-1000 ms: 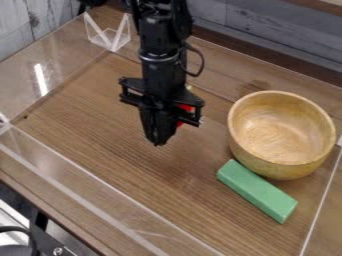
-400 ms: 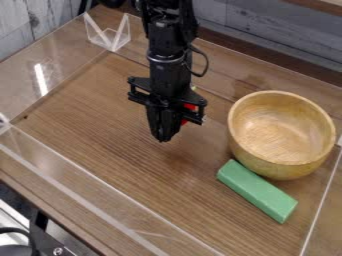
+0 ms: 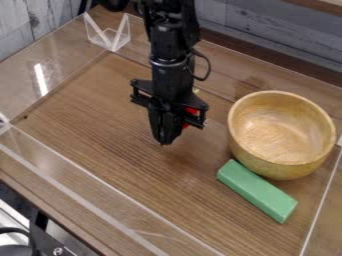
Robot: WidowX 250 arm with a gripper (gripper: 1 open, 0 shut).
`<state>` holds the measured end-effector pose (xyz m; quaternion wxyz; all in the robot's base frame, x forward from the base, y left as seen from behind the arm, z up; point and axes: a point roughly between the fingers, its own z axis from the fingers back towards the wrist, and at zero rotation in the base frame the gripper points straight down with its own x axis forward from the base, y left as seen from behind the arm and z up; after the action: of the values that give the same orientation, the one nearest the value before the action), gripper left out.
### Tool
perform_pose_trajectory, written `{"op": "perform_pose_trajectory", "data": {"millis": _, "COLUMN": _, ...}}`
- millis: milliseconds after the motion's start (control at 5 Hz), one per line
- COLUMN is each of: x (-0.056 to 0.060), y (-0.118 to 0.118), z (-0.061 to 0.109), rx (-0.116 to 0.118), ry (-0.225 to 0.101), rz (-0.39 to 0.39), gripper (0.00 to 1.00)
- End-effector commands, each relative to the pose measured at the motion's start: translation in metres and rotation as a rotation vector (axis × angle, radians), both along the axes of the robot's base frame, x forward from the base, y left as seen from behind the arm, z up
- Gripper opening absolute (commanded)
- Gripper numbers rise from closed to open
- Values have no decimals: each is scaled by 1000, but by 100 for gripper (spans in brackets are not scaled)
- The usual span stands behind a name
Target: Move the red object to the right side of the table
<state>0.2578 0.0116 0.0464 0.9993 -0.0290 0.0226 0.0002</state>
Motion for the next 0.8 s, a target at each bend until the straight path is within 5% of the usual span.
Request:
{"op": "perform_pose_trajectory", "data": {"millis": 0, "x": 2, "y": -8, "z": 2, "rx": 7, "ry": -27, "rz": -60, "gripper": 0}}
{"op": "perform_pose_trajectory", "data": {"millis": 200, "x": 3, "y": -13, "z": -8, "rx": 11, "ry": -23, "rz": -54, "gripper": 0}}
{"op": "perform_pose_trajectory", "data": {"millis": 600, "x": -14, "y": -26, "z": 47, "rx": 42, "ry": -106, "rz": 25, "gripper": 0}}
